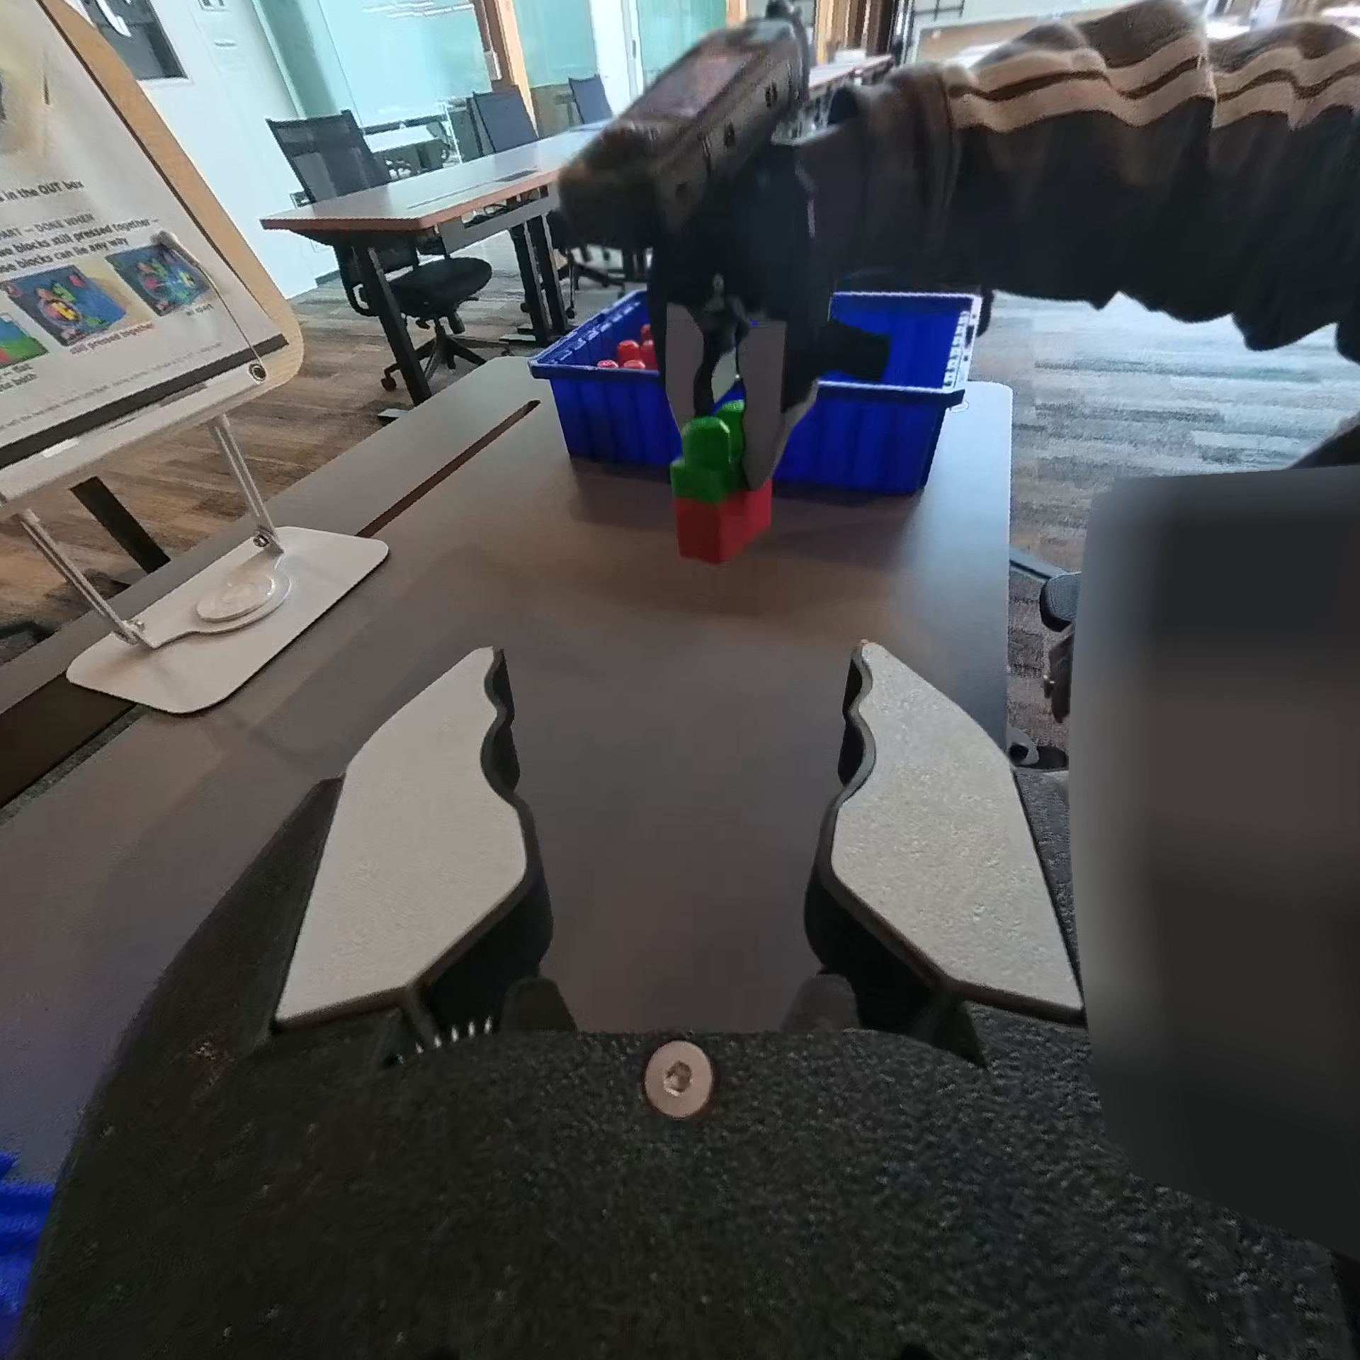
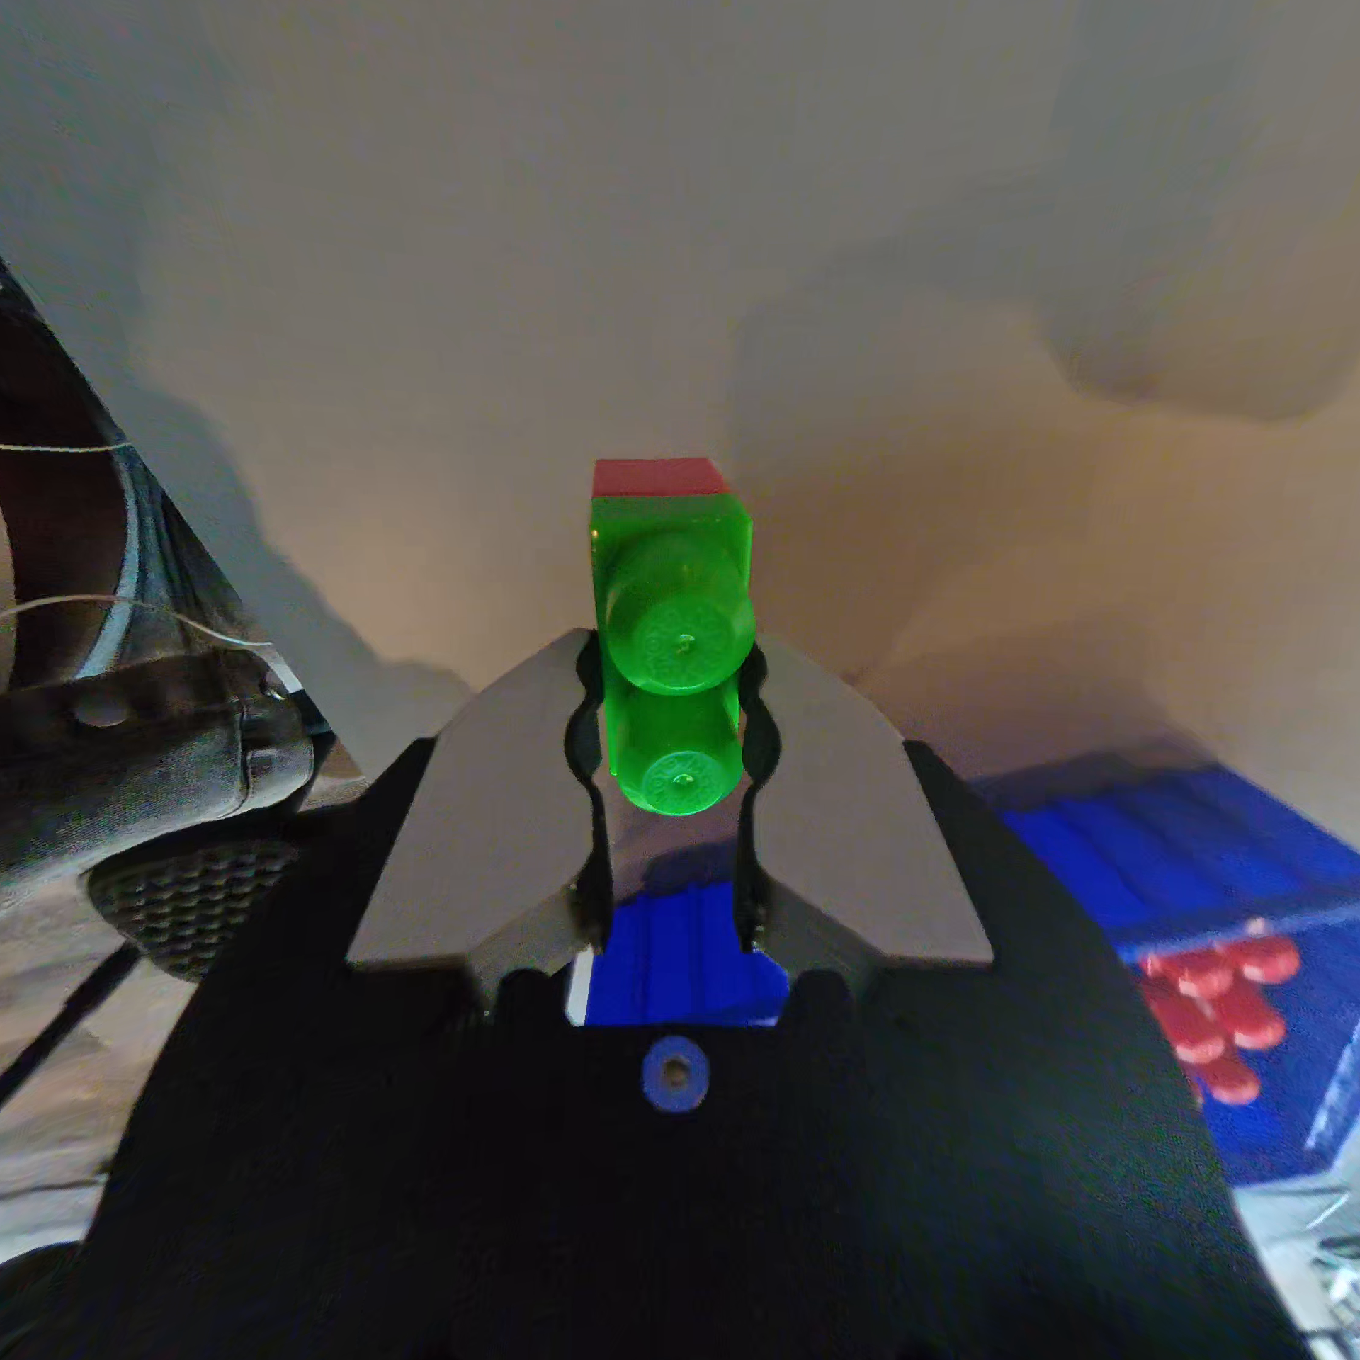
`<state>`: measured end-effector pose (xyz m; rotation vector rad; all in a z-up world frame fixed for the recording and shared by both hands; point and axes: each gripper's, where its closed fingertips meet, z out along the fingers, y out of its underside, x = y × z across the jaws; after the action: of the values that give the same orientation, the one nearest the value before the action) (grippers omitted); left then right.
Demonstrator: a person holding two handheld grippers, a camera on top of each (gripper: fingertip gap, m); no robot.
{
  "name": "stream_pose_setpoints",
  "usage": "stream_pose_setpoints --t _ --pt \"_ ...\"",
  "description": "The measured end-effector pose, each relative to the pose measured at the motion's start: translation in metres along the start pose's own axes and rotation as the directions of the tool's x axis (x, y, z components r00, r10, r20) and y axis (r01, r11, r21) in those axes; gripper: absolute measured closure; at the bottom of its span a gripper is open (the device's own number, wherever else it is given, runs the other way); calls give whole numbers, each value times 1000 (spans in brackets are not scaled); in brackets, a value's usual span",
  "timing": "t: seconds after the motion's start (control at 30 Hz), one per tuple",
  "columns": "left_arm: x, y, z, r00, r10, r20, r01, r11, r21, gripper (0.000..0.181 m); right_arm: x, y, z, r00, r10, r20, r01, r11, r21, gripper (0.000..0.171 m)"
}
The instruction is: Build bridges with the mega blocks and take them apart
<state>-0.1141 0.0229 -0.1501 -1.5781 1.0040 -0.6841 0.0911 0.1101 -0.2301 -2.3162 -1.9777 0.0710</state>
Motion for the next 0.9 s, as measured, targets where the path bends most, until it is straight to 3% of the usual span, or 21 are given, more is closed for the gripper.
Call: stream_pose_setpoints --t 0.03,0.23,0.43,0.63,0.9 --pt "1 0 1 1000 -3 -5 3 1000 6 96 7 8 -8 999 33 -10 -33 999 -2 136" --pt "1 3 8 1000 -17 -18 17 1000 3 96 63 78 -55 960 261 -102 -264 964 -19 136" --pt "1 4 12 1000 -23 -16 23 1000 -2 97 116 167 -77 836 520 -176 -532 847 -22 136" --pt "1 5 14 1000 -21 -18 21 1000 -8 97 152 233 -61 651 738 -180 -751 660 -15 136" --pt "-2 6 13 999 -26 -20 26 1000 -3 97 179 254 -24 478 867 -140 -874 485 15 136"
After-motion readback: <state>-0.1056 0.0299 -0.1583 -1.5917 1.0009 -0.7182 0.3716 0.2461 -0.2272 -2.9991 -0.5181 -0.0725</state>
